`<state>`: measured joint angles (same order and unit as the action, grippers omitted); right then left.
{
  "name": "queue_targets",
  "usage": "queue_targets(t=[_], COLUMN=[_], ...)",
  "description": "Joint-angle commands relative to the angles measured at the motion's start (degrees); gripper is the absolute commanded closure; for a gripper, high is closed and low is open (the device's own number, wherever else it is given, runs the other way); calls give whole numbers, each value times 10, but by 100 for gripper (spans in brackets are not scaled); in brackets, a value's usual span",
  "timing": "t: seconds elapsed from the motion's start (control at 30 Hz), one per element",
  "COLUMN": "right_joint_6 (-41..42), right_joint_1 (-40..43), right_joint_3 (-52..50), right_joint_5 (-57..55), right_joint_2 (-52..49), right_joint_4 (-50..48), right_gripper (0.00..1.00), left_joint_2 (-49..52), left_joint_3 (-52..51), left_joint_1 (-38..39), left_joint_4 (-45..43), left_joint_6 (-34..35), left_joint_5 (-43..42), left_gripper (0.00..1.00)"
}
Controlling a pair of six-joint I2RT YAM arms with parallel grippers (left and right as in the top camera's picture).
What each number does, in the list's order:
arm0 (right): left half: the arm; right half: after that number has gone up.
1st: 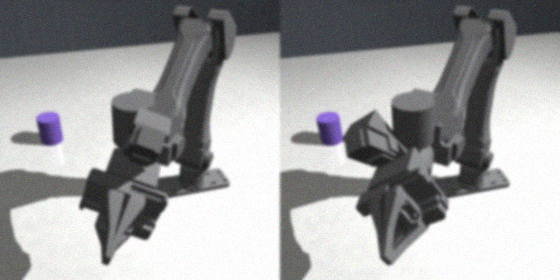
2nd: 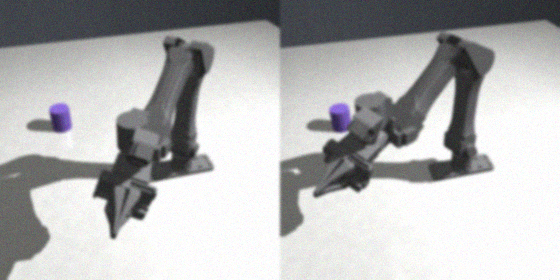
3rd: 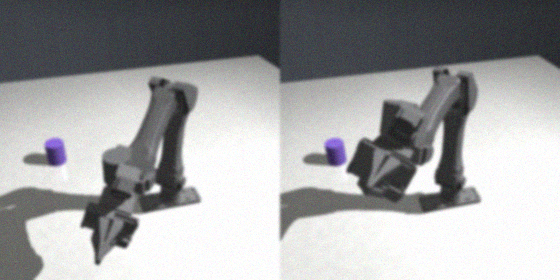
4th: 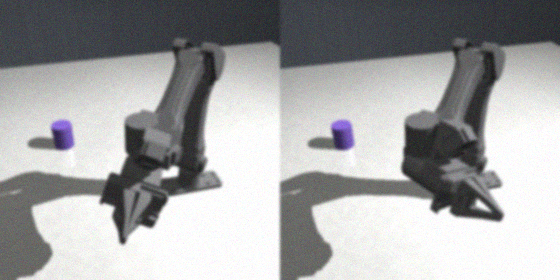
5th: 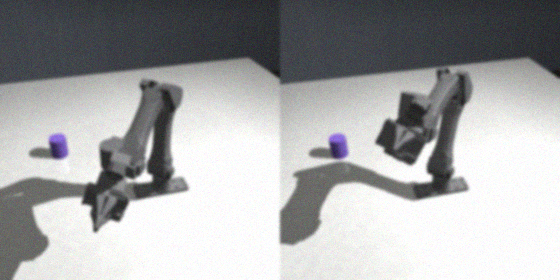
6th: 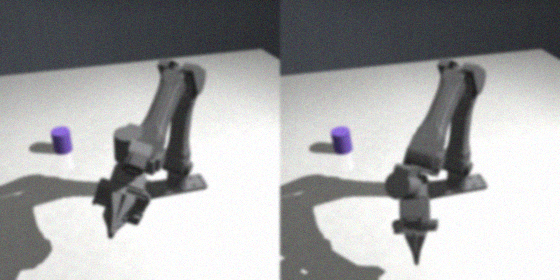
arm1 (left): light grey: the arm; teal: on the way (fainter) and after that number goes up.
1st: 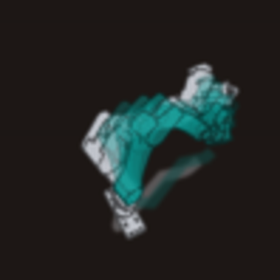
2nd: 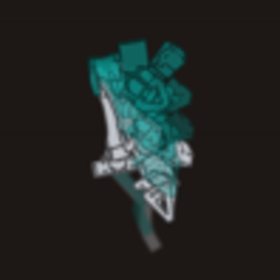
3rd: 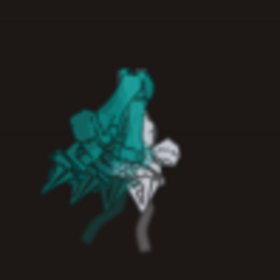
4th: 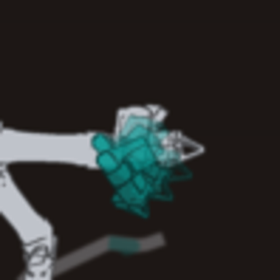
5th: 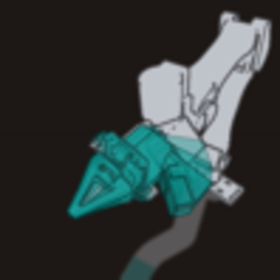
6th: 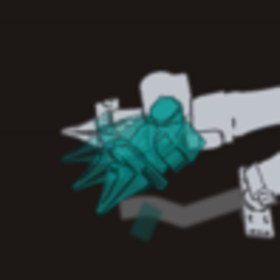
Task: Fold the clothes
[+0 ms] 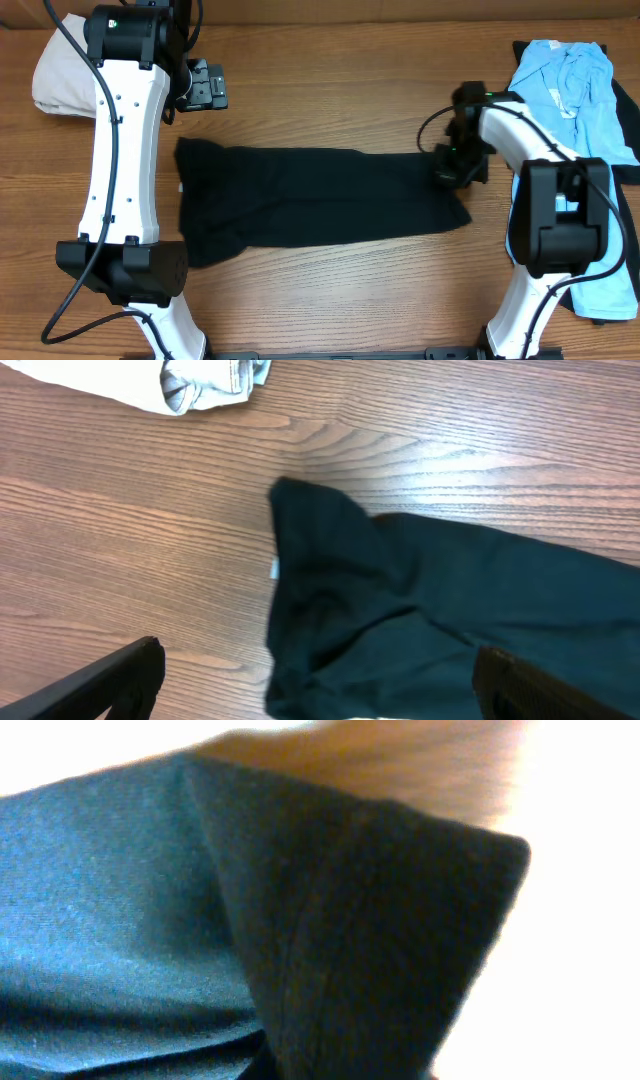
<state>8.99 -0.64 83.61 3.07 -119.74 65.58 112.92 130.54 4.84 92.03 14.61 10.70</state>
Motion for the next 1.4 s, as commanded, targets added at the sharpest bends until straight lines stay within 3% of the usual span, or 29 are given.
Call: queue_targets(t=[0.0,0.2,0.37,0.73,1.17,1.2,1.27,1.37], right_joint_6=[8,-15,-60,-26,63,65,72,73], right_joint_1=[65,130,123,-55,-238,-245,-257,-268], right_joint_3=[38,137,183,183,180,180,180,180], right_joint_5=[-30,-9,83,110,95,95,95,95], right_joint_2=[-2,1,21,58,53,50,47,46], right_joint_4=[24,103,148,168,66,60,52,46], right_gripper=[96,96,96,96,95,92,64,53], left_joint_2=[-6,-6,-5,-5,-5,-5,-5,-4], left_joint_3=[12,12,12,12,12,12,12,12], left_joint_1=[-3,-4,-4,-4,-4,-4,-4,-4], left_joint_4=[0,-8,-19,-34,-41,-41,-41,-41], left_joint_6=[-11,-11,-11,-11,-13,-13,-13,-13], left_joint_5=[29,50,50,50,50,50,49,49], left_gripper=[0,0,0,0,0,0,0,0])
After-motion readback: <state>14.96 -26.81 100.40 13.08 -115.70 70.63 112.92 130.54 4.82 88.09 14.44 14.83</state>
